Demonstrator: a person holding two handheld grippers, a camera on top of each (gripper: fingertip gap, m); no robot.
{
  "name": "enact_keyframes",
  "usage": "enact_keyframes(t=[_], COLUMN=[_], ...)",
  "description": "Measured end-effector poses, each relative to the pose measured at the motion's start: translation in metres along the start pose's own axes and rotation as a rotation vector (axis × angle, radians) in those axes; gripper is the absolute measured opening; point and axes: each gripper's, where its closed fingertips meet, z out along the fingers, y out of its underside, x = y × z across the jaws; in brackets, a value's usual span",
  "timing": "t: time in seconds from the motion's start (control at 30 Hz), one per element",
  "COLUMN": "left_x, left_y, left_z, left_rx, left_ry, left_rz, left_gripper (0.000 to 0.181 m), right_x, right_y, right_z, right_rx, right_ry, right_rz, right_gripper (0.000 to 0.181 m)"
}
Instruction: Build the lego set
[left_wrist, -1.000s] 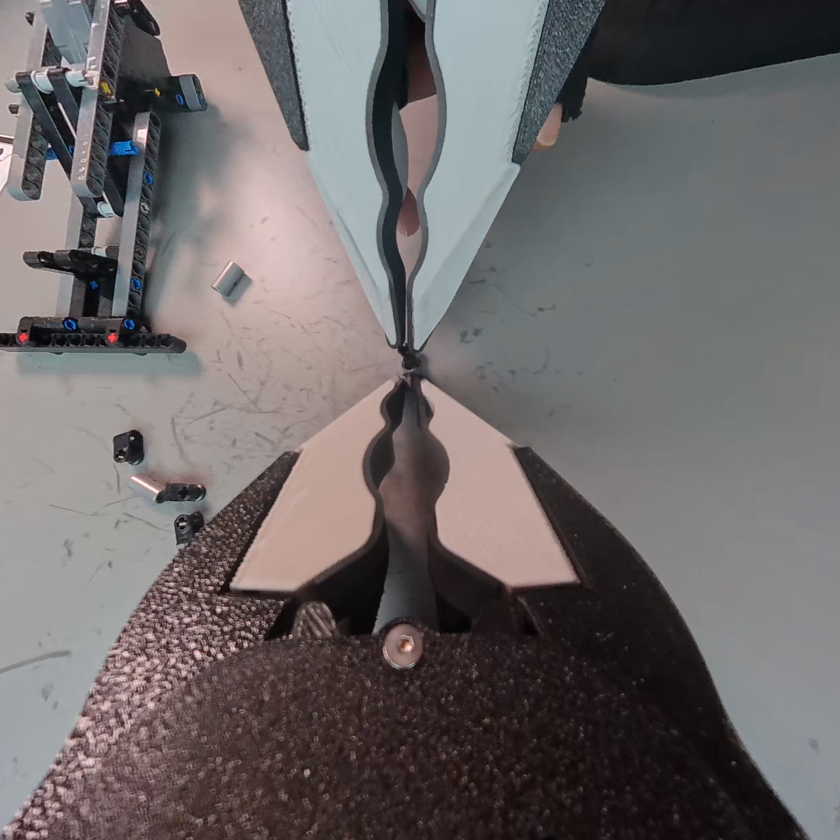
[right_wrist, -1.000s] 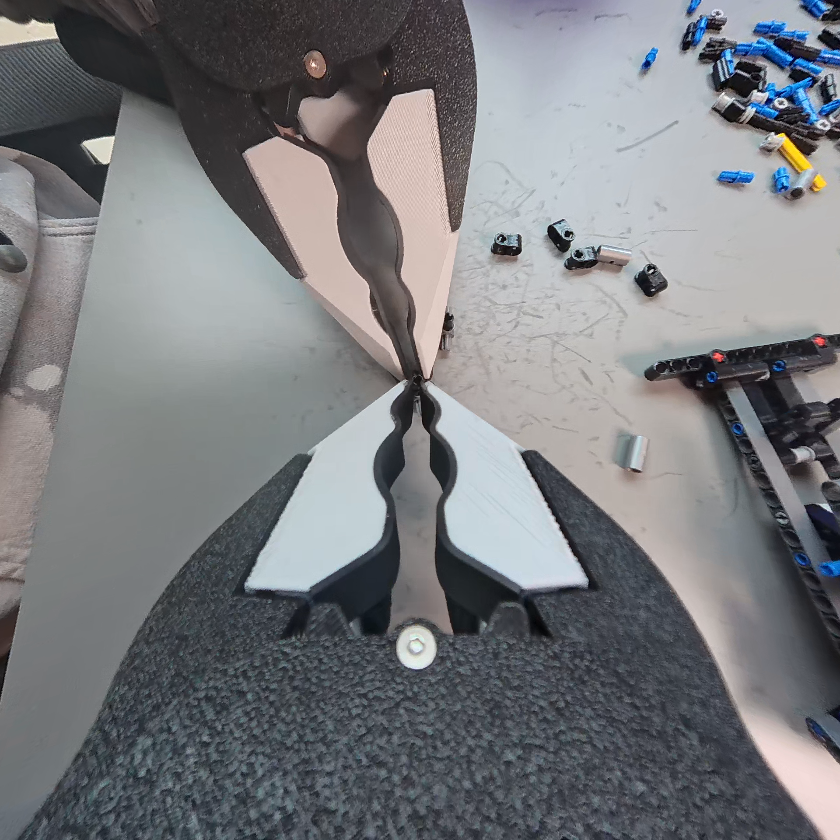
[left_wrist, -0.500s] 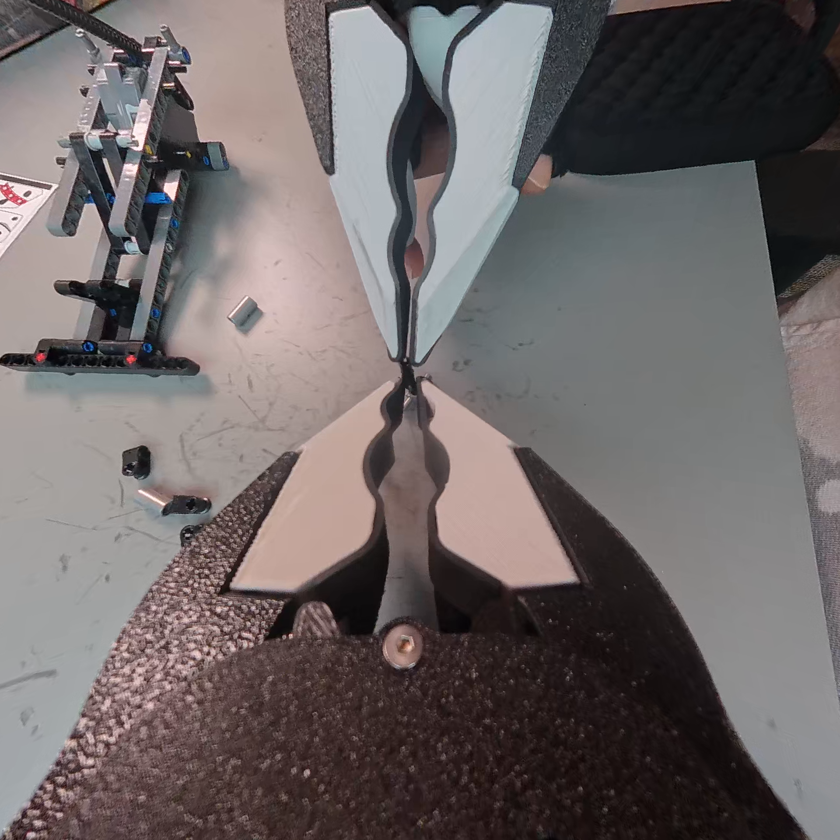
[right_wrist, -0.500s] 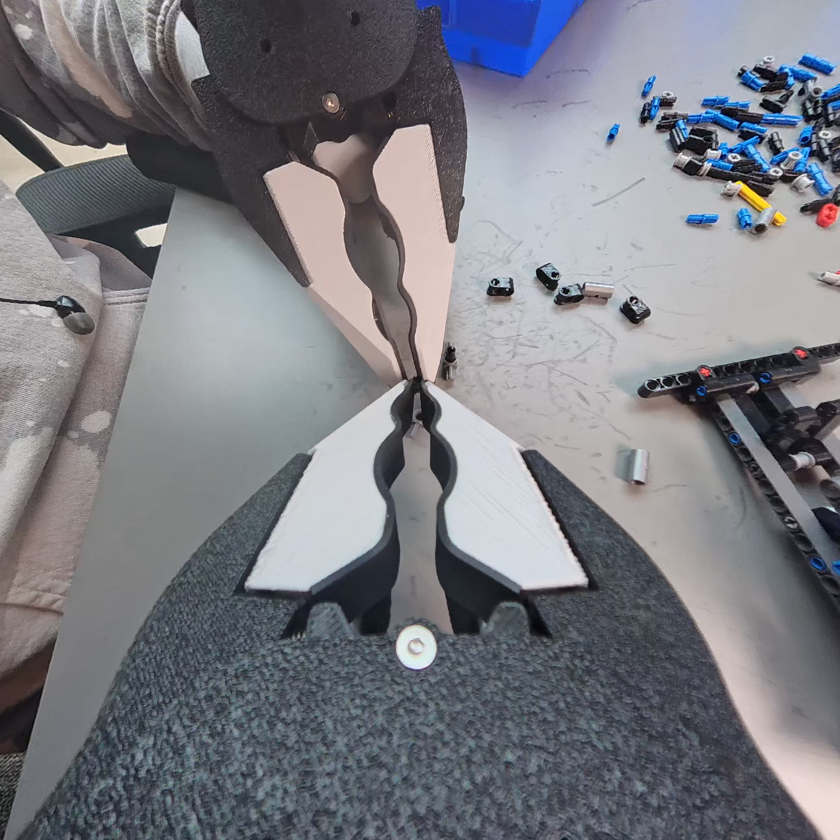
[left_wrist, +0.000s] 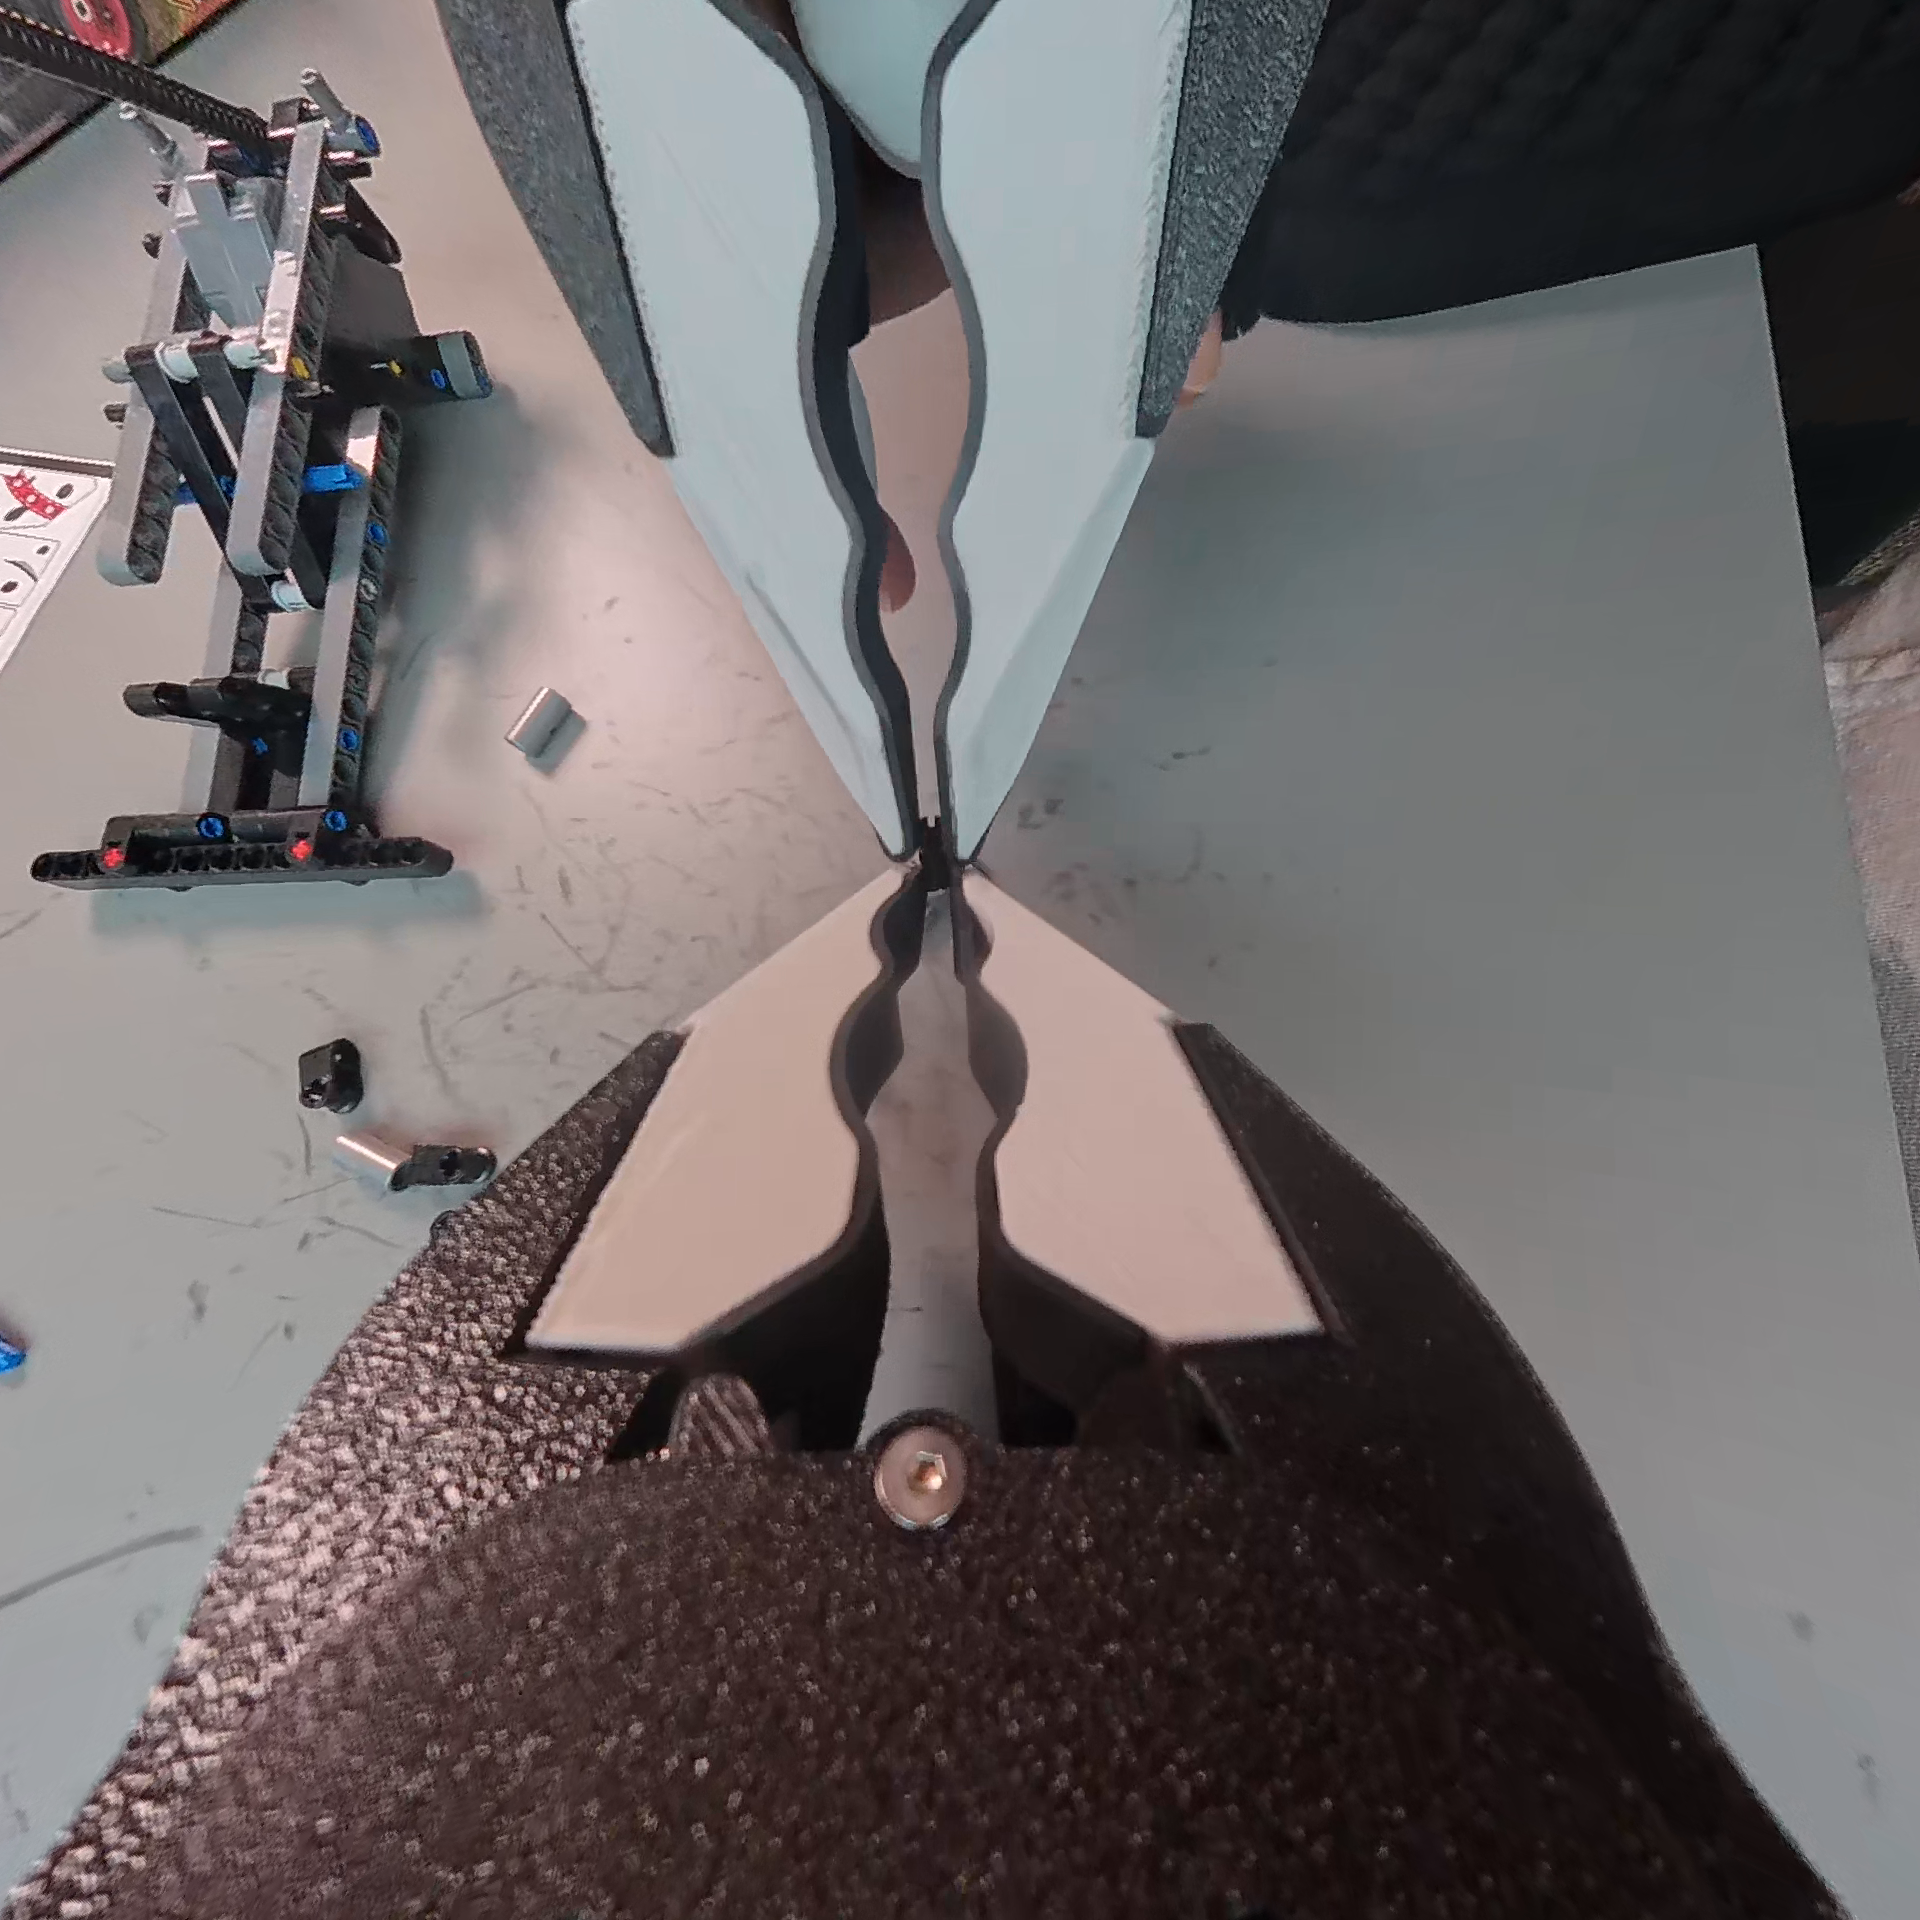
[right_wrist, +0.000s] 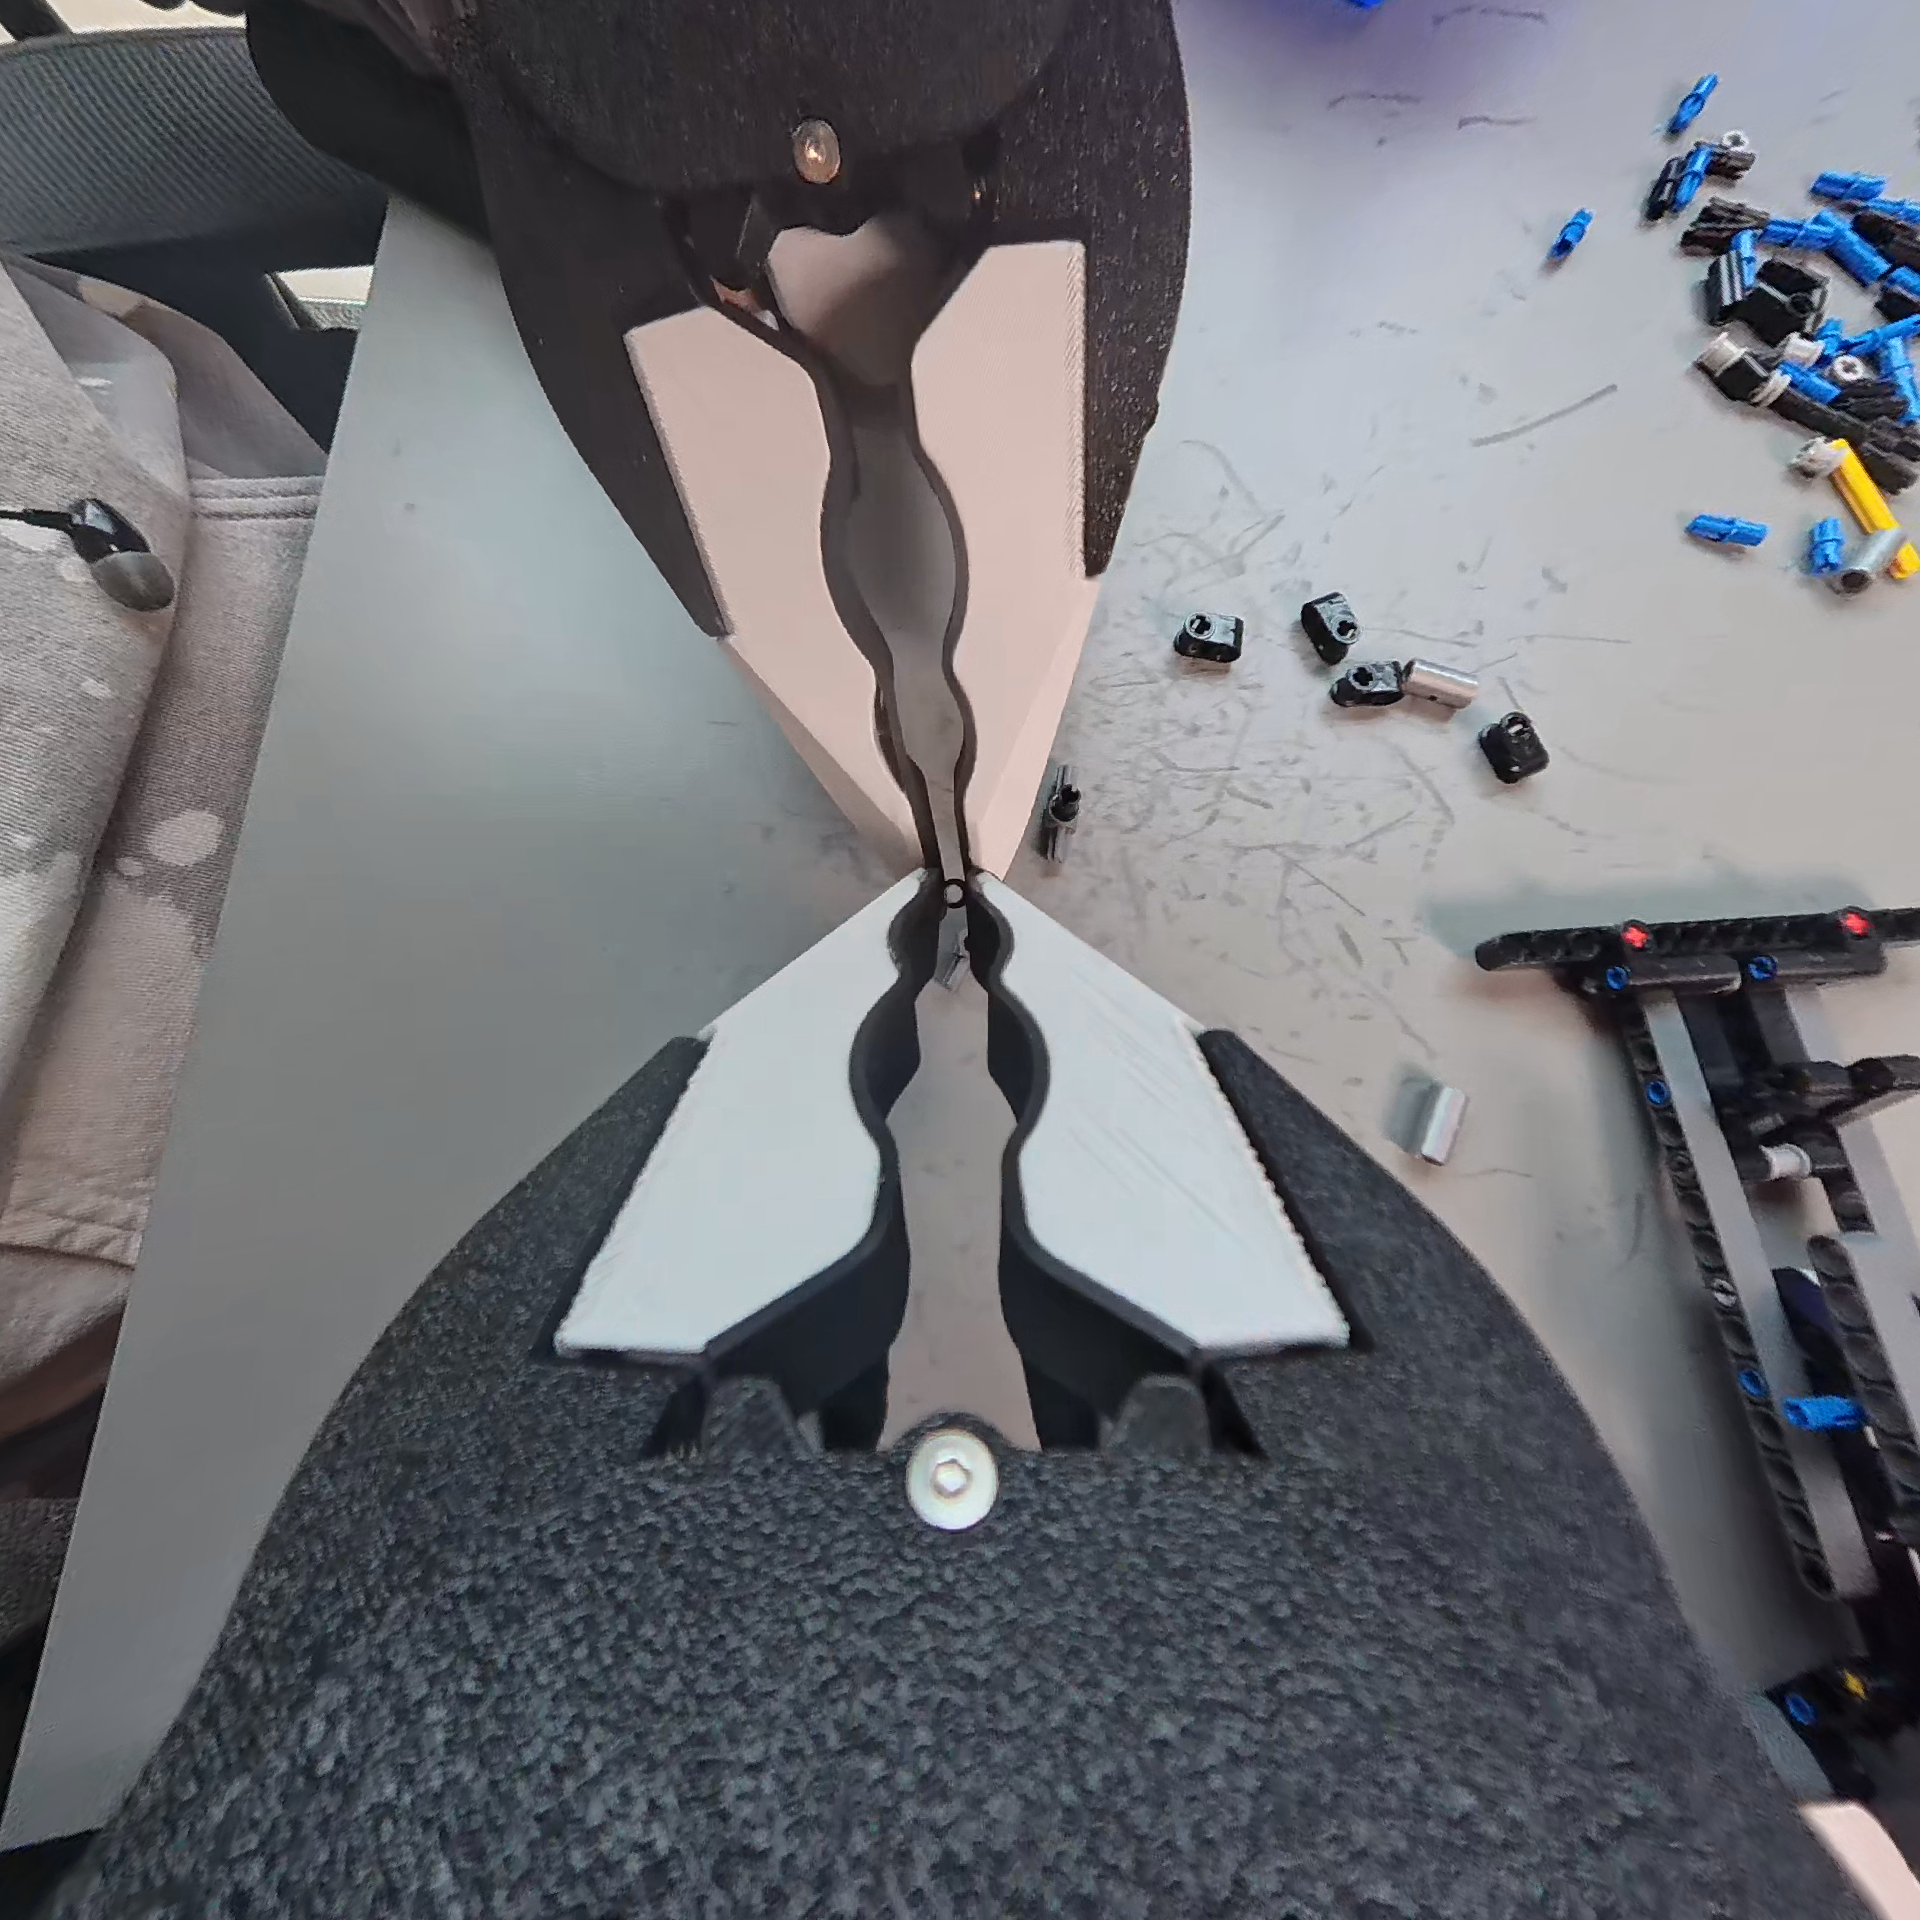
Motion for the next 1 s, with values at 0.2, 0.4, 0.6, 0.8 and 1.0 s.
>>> enact_keyframes(t=[0.2,0.4,0.6,0.8,1.0], left_x=[-0.003,-0.007,-0.004,-0.003,-0.003], left_y=[0.004,0.015,0.016,0.016,0.016], left_z=[-0.002,0.006,0.009,0.01,0.01], left_rx=[-0.001,-0.059,-0.068,-0.071,-0.073], left_ry=[0.014,0.032,0.078,0.089,0.089], left_rz=[-0.011,0.016,0.0,-0.012,-0.048], left_gripper=[0.015,0.018,0.01,0.007,0.007], right_x=[0.005,0.003,0.005,0.005,0.003], right_y=[0.004,0.015,0.016,0.017,0.018], right_z=[-0.004,0.003,0.008,0.008,0.009], right_rx=[-0.021,-0.091,-0.123,-0.179,-0.223], right_ry=[0.006,-0.007,-0.016,-0.006,0.011], right_rz=[0.047,0.092,0.093,0.038,-0.055], right_gripper=[0.004,0.004,0.004,0.004,0.004])
